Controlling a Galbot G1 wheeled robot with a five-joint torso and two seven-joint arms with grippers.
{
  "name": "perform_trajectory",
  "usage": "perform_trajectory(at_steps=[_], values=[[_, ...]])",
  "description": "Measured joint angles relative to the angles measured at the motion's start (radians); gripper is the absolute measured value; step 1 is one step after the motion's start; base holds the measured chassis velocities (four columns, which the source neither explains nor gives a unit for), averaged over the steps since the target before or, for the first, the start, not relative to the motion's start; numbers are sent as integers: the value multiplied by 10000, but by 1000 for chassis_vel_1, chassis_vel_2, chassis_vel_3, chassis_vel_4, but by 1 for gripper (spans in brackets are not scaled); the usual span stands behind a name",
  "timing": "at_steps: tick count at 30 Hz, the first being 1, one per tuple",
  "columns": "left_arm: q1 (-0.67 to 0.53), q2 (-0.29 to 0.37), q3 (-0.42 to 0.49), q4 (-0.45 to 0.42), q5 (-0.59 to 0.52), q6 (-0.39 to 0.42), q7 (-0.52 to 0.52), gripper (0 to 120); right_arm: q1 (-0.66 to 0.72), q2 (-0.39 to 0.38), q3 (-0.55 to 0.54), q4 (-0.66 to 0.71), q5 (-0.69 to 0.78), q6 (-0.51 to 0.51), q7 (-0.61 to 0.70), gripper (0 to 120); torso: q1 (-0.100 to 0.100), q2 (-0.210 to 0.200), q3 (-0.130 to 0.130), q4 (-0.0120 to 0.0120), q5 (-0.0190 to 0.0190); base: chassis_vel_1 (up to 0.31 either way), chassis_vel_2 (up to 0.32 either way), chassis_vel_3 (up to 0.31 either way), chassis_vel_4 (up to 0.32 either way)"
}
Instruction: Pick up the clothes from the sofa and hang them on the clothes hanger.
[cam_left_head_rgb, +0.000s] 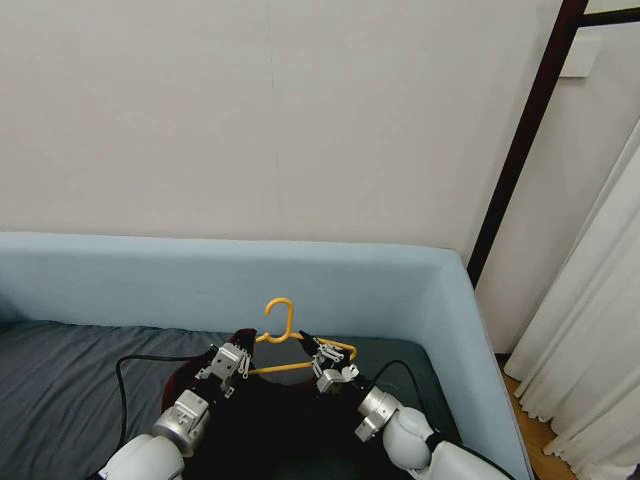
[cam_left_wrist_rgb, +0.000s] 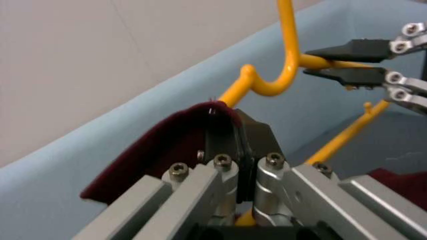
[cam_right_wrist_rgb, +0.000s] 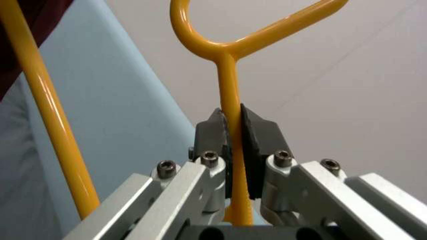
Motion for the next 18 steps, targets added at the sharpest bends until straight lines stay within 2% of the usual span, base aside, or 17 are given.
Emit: perform_trajectory(at_steps=[9,14,17,18], values=[[119,-66,-44,-79,192,-500,516,0,-200,-152,-117,352,-82,-1376,582,4,0,0,0,0,1,0,0,0,0],[120,-106,-35,-129,204,-539,617,0,-647,-527,-129,640,-372,-2375,575,4,0,0,0,-3,3,0,0,0,0],[155,-223,134,-120,259,-697,899,0,-936,-645,-86,854,-666,-3374,591,4,0,0,0,-1,1,0,0,0,0],[155,-223,134,-120,259,-697,899,0,-936,-645,-86,854,-666,-3374,591,4,0,0,0,-1,1,0,0,0,0]])
